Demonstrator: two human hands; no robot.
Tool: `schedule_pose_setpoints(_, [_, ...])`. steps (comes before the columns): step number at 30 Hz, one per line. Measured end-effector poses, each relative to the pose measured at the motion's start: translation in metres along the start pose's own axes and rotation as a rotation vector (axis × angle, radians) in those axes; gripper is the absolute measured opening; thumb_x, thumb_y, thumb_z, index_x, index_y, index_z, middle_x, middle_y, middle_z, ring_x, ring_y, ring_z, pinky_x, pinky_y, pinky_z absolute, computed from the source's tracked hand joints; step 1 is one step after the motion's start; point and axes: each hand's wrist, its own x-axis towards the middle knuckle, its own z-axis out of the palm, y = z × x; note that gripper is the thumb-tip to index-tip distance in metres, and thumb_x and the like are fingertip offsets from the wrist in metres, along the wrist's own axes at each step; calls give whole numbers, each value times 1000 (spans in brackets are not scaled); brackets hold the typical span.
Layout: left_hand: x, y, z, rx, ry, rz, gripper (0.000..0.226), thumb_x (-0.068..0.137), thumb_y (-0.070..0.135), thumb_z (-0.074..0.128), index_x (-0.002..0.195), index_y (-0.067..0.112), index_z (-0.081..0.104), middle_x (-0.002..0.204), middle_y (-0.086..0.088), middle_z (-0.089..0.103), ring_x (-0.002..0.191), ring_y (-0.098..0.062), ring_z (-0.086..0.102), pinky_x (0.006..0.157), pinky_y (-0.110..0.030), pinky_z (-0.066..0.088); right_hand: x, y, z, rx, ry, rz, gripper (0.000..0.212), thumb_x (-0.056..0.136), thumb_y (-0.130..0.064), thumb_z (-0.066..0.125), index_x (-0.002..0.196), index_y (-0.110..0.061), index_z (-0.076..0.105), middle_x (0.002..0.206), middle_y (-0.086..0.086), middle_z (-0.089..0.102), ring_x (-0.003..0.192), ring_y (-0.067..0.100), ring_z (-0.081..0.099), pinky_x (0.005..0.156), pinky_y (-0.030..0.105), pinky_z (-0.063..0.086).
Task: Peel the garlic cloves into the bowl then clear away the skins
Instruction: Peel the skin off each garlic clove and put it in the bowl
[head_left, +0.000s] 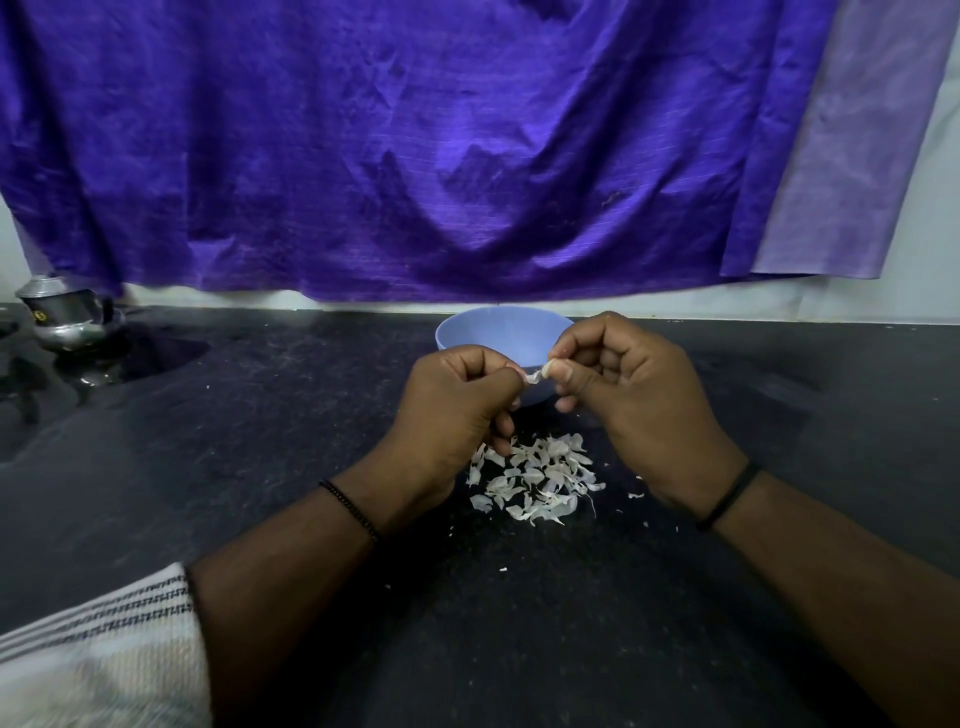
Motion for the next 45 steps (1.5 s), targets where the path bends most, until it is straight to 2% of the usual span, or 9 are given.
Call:
schedule_pose_setpoints(3, [1, -1, -1, 11, 4, -7, 12, 89, -4, 59, 78, -4, 64, 56, -4, 56, 45, -14, 49, 41, -26, 44, 1, -3, -1, 164, 30, 80, 14, 88, 6, 65, 91, -7, 65, 86, 15, 67, 73, 15, 63, 65, 24, 57])
schedule_pose_setpoints(6, [0, -3, -2, 68, 10, 9, 14, 91, -1, 59, 77, -2, 63, 56, -4, 55, 44, -15, 50, 41, -27, 44, 0, -2, -3, 273, 0, 179, 13, 89, 3, 64, 94, -9, 65, 88, 14, 69, 78, 16, 65, 66, 27, 57])
schedule_pose_setpoints(13, [0, -7, -4, 473, 37, 219, 21, 92, 20, 63, 73, 11, 64, 53, 0, 59, 51, -14, 53, 52, -37, 47, 0, -3, -3, 348, -20, 261, 9, 92, -2, 61, 97, -9, 64, 93, 17, 73, 80, 19, 67, 65, 29, 56])
schedule_pose_setpoints(17, [-1, -5, -4, 405, 89, 301, 20, 92, 24, 69, 73, 16, 65, 58, 6, 60, 53, -12, 55, 54, -32, 45, -1, -4, -4, 338, -34, 281, 10, 92, -3, 62, 99, -10, 65, 89, 10, 72, 80, 19, 66, 65, 29, 56])
schedule_pose_setpoints(20, [-1, -3, -2, 304, 92, 293, 12, 86, 21, 75, 83, 23, 64, 69, 0, 64, 55, -24, 58, 53, -35, 48, -1, -5, -4, 355, -50, 308, 10, 93, -3, 61, 101, -9, 62, 87, 9, 73, 80, 21, 69, 63, 29, 58])
schedule_pose_setpoints(27, [-3, -3, -2, 290, 40, 308, 8, 85, 16, 76, 84, 24, 73, 72, 0, 69, 51, -13, 55, 51, -31, 49, -1, -3, -4, 371, -63, 306, 11, 92, -1, 61, 100, -8, 65, 86, 9, 71, 76, 17, 66, 61, 26, 56])
schedule_pose_setpoints(34, [-2, -1, -1, 179, 50, 247, 10, 88, 9, 72, 86, 18, 74, 65, 6, 68, 45, -8, 54, 44, -16, 41, 1, 3, -4, 296, -55, 284, 20, 86, 1, 69, 101, -12, 65, 81, 8, 67, 72, 14, 62, 64, 28, 55])
schedule_pose_setpoints(39, [-1, 0, -4, 189, -23, 213, 7, 90, 8, 69, 86, 12, 73, 57, 6, 64, 44, -9, 53, 42, -19, 41, 1, 3, -5, 179, -64, 232, 31, 87, 4, 68, 112, -11, 56, 81, 11, 69, 71, 18, 63, 66, 29, 57])
schedule_pose_setpoints(45, [-1, -1, -6, 267, -50, 225, 8, 90, 7, 69, 83, 7, 73, 49, 5, 59, 39, -5, 49, 41, -17, 40, 1, 4, -5, 79, -71, 185, 33, 87, 6, 68, 112, -11, 54, 81, 13, 70, 74, 21, 67, 70, 32, 58])
